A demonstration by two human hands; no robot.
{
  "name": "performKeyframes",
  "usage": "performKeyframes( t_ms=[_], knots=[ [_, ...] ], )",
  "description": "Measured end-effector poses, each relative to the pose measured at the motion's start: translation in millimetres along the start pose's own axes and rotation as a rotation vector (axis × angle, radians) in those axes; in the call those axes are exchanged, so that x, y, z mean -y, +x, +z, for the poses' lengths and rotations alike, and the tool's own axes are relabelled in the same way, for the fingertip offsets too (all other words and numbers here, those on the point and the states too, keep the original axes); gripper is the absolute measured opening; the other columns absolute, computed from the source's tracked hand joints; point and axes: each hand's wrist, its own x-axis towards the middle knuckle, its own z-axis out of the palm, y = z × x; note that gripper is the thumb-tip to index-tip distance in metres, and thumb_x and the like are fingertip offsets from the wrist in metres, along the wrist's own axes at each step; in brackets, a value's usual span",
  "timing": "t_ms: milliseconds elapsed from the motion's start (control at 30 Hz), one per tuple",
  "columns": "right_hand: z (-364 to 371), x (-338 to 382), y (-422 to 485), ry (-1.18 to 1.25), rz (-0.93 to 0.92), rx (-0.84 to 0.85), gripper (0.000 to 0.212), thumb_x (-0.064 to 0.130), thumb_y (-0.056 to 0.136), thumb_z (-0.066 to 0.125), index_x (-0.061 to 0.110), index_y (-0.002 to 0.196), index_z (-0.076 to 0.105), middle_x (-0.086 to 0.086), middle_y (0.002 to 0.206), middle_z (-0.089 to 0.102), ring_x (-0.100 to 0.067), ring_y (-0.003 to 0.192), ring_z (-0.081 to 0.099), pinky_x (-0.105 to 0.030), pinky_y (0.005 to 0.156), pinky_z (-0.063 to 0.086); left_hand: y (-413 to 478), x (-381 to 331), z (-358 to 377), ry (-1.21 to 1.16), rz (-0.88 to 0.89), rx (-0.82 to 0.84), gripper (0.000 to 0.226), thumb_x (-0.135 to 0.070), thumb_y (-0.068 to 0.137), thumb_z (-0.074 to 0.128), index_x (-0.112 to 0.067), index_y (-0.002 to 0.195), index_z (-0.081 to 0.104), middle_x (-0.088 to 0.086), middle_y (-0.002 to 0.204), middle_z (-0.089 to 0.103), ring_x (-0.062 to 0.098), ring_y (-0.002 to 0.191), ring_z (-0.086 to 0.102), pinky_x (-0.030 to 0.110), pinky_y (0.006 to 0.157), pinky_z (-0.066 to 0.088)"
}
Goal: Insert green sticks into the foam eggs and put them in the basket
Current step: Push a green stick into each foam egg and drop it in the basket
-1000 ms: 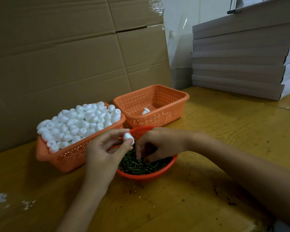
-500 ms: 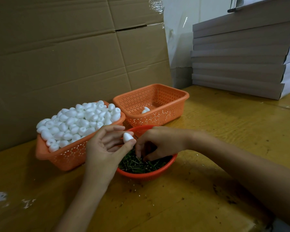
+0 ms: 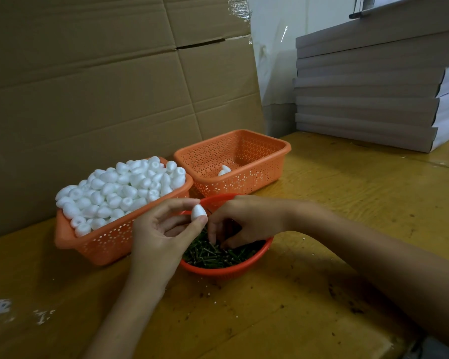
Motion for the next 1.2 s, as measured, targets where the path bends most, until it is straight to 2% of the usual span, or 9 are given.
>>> performKeyframes(
  t_ms=[100,200,400,633,833,1033,1200],
  knots=[
    [-1.3,0.1,-0.6,-0.008,-0.010,-0.001,0.023,0.015,0.098,0.070,0.021,0.120,0.071,0.007,0.114,0.072,-0.006,0.105,0.066,-0.031,0.093,0.052,0.2,0.3,0.7,-0.025,-0.018,-0.002,0.032,-0.010,0.087,0.087,-0.034,0.106,0.080,-0.001,0.108,0.081,0.022,0.096,0.080,0.028,0.080,0.064],
    [-2.6,1.8,-0.7,-0.012,-0.025,-0.064,0.021,0.016,0.100,0.068,0.021,0.120,0.071,0.008,0.112,0.071,-0.003,0.103,0.064,-0.023,0.089,0.050,0.7,-0.2,2.3,-0.102,-0.032,-0.033,0.037,-0.002,0.092,0.079,-0.030,0.116,0.076,0.003,0.110,0.079,0.024,0.098,0.080,0.026,0.074,0.064],
    [-0.8,0.7,2.6,-0.106,-0.046,-0.228,0.019,0.019,0.099,0.069,0.020,0.119,0.070,0.003,0.110,0.071,-0.012,0.102,0.065,-0.032,0.089,0.050,0.6,0.1,2.4,-0.092,-0.032,-0.031,0.023,-0.005,0.093,0.078,-0.027,0.099,0.080,0.001,0.105,0.081,0.021,0.097,0.080,0.029,0.078,0.065],
    [-1.7,-5.0,2.9,-0.079,-0.013,-0.420,0.020,0.018,0.085,0.086,0.017,0.102,0.076,0.009,0.098,0.075,-0.005,0.093,0.069,-0.032,0.086,0.055,-0.7,0.8,2.4,-0.074,-0.064,-0.062,0.034,-0.002,0.081,0.088,-0.030,0.100,0.079,0.001,0.104,0.082,0.019,0.097,0.080,0.023,0.082,0.062],
    [-0.3,-6.4,3.9,-0.096,-0.008,-0.450,0.017,0.019,0.084,0.086,0.020,0.099,0.080,0.011,0.097,0.077,-0.003,0.092,0.070,-0.029,0.085,0.056,-0.1,0.5,2.2,-0.073,-0.069,-0.044,0.038,0.001,0.084,0.085,-0.025,0.111,0.077,-0.004,0.111,0.081,0.014,0.105,0.078,0.025,0.090,0.062],
    [2.2,-4.2,5.4,-0.072,-0.025,-0.450,0.014,0.020,0.088,0.083,0.020,0.101,0.082,0.012,0.099,0.079,-0.002,0.095,0.070,-0.031,0.088,0.054,1.3,2.8,1.0,-0.091,-0.062,-0.024,0.039,0.005,0.088,0.080,-0.030,0.105,0.078,-0.003,0.112,0.081,0.019,0.106,0.079,0.029,0.093,0.062],
    [1.7,-1.6,5.6,-0.062,-0.058,-0.470,0.013,0.021,0.093,0.078,0.021,0.105,0.082,0.012,0.102,0.079,-0.001,0.097,0.070,-0.031,0.088,0.055,1.9,4.0,0.2,-0.127,-0.053,-0.034,0.036,0.006,0.088,0.080,-0.029,0.098,0.076,0.000,0.112,0.080,0.022,0.106,0.079,0.028,0.087,0.064]
  ],
)
